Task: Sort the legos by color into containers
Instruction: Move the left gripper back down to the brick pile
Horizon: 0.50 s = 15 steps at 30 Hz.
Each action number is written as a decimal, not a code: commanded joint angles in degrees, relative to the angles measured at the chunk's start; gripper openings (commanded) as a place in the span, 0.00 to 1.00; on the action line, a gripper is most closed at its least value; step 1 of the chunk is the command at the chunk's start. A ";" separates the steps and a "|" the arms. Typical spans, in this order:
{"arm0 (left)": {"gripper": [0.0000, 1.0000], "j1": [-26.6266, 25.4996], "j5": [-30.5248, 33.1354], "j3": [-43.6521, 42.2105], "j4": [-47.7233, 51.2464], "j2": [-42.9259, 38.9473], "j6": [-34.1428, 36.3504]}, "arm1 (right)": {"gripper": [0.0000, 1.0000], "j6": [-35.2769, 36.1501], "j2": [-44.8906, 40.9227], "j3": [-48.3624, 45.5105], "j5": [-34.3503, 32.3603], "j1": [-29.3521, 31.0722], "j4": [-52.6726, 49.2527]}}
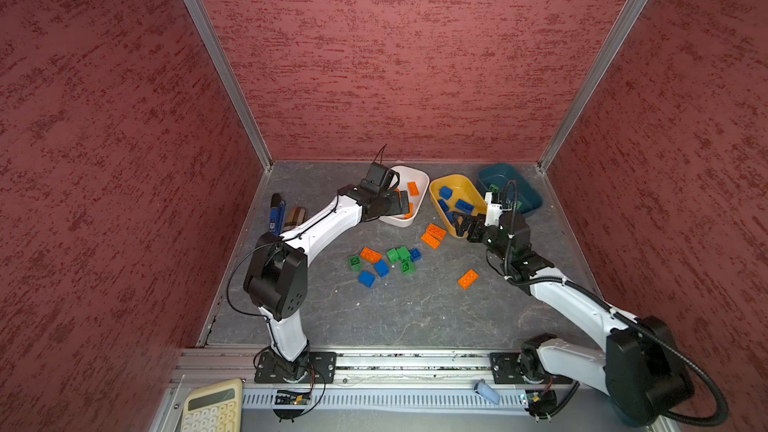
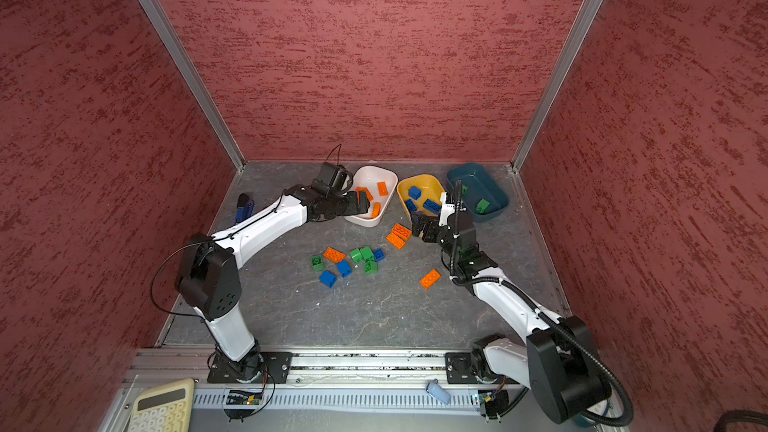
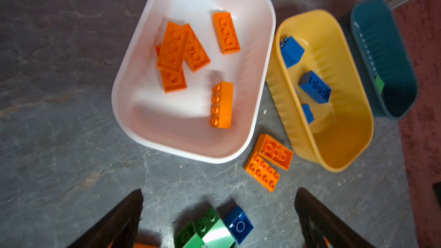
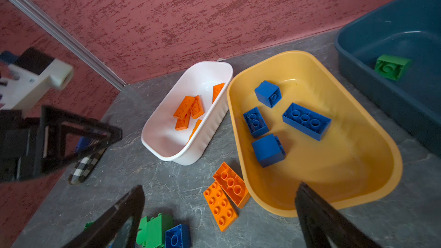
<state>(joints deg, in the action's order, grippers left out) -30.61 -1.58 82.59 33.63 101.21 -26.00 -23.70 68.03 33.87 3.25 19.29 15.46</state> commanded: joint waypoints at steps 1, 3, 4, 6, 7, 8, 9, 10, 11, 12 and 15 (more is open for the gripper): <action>1.00 -1.18 -1.74 -2.47 2.56 -1.13 6.29 | 0.99 0.34 0.20 0.66 -5.08 0.22 3.72; 1.00 -2.75 -0.92 -2.53 5.59 -0.38 10.03 | 0.99 0.77 -0.13 0.74 -6.27 0.22 3.87; 1.00 -3.94 0.32 -2.75 6.77 0.06 11.78 | 0.99 0.94 -0.42 0.76 -6.84 0.22 3.96; 1.00 -5.83 1.35 -3.32 8.25 0.79 14.21 | 0.99 0.47 -0.77 0.59 -7.46 0.20 4.17; 0.99 -6.60 1.77 -3.73 8.74 1.08 15.18 | 0.99 0.39 -0.79 0.35 -7.68 0.23 4.39; 1.00 -7.31 2.42 -4.34 9.02 1.18 15.65 | 0.99 0.00 -0.71 0.30 -7.73 0.22 4.40; 1.00 -7.67 2.78 -4.97 9.17 1.09 15.80 | 0.99 -0.18 -0.62 0.29 -7.62 0.18 4.40; 1.00 -7.71 2.89 -5.90 9.26 0.80 15.76 | 0.99 -0.32 -0.46 0.32 -7.42 0.18 4.25; 1.00 -7.58 3.22 -6.85 9.35 0.43 15.57 | 0.99 -0.46 -0.36 0.23 -7.15 0.22 4.14; 1.00 -7.40 3.54 -7.69 9.35 0.03 15.34 | 0.99 -0.40 -0.20 0.32 -6.68 0.22 4.05; 1.00 -6.41 5.06 -8.28 11.64 -0.18 12.29 | 0.99 0.10 0.21 0.40 -5.71 0.22 3.63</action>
<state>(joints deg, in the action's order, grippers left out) -38.30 0.84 74.48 42.50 101.25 -12.84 -23.64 68.27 33.87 -1.98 19.29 17.41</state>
